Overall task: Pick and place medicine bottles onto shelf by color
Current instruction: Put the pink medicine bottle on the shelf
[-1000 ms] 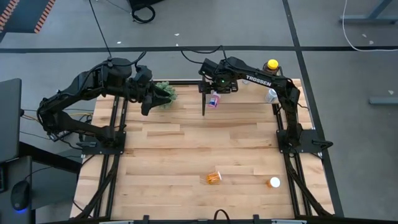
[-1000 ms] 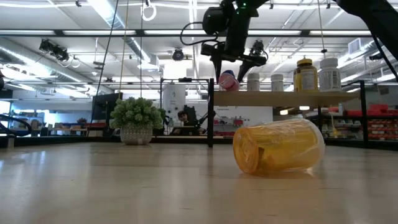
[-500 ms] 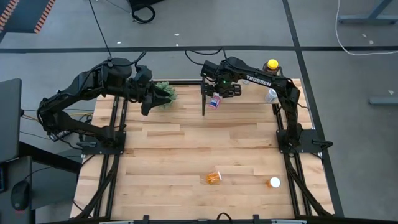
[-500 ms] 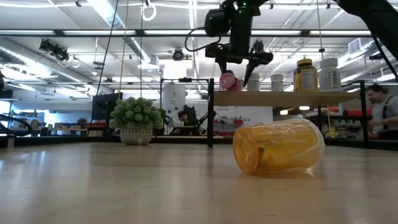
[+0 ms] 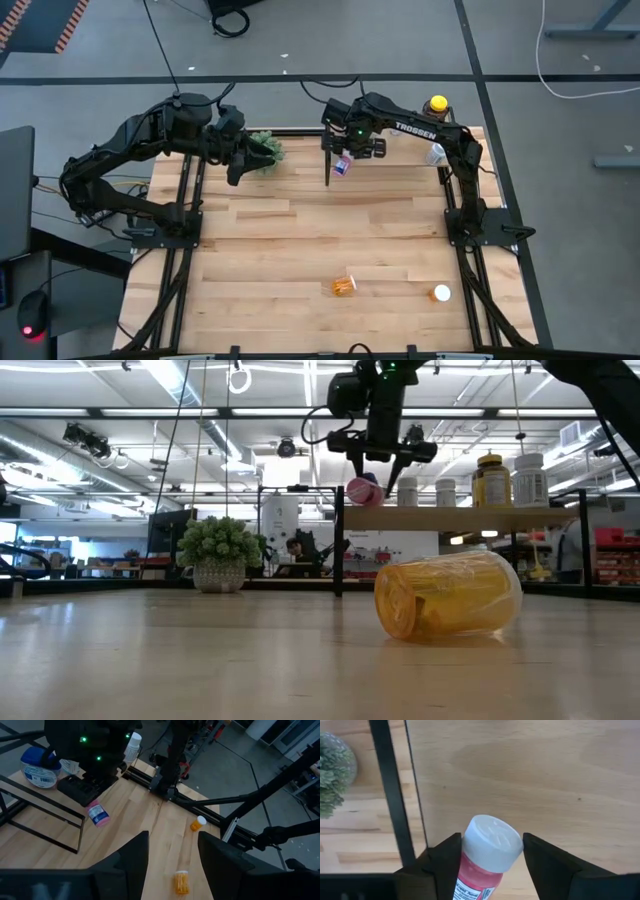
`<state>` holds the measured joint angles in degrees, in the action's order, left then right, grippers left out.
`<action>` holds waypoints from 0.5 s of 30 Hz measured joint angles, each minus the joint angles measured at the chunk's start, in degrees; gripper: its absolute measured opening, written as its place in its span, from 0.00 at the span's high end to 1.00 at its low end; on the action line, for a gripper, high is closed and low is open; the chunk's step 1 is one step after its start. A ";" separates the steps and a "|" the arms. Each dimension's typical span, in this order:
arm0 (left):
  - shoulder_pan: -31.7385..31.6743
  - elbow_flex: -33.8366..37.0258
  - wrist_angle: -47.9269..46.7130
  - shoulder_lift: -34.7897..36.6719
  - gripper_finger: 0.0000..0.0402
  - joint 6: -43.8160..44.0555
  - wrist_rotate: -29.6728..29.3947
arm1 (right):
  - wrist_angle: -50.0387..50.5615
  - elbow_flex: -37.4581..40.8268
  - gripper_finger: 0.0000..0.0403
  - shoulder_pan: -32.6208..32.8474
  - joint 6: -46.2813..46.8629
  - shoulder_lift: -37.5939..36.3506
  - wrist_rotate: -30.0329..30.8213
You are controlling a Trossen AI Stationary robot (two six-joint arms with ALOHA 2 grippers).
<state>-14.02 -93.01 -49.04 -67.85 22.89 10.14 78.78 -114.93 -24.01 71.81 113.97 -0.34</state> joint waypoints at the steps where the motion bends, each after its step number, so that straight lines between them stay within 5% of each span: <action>1: 0.01 0.00 0.00 0.00 0.56 -0.01 0.01 | -0.33 0.00 0.47 0.07 0.02 0.00 -0.15; 15: 0.02 0.00 0.00 0.00 0.56 0.03 0.02 | -0.77 -0.95 0.50 0.16 -1.53 -0.07 1.89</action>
<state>-14.00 -93.01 -49.04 -67.85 22.92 10.15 78.01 -115.89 -23.86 70.28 113.91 1.55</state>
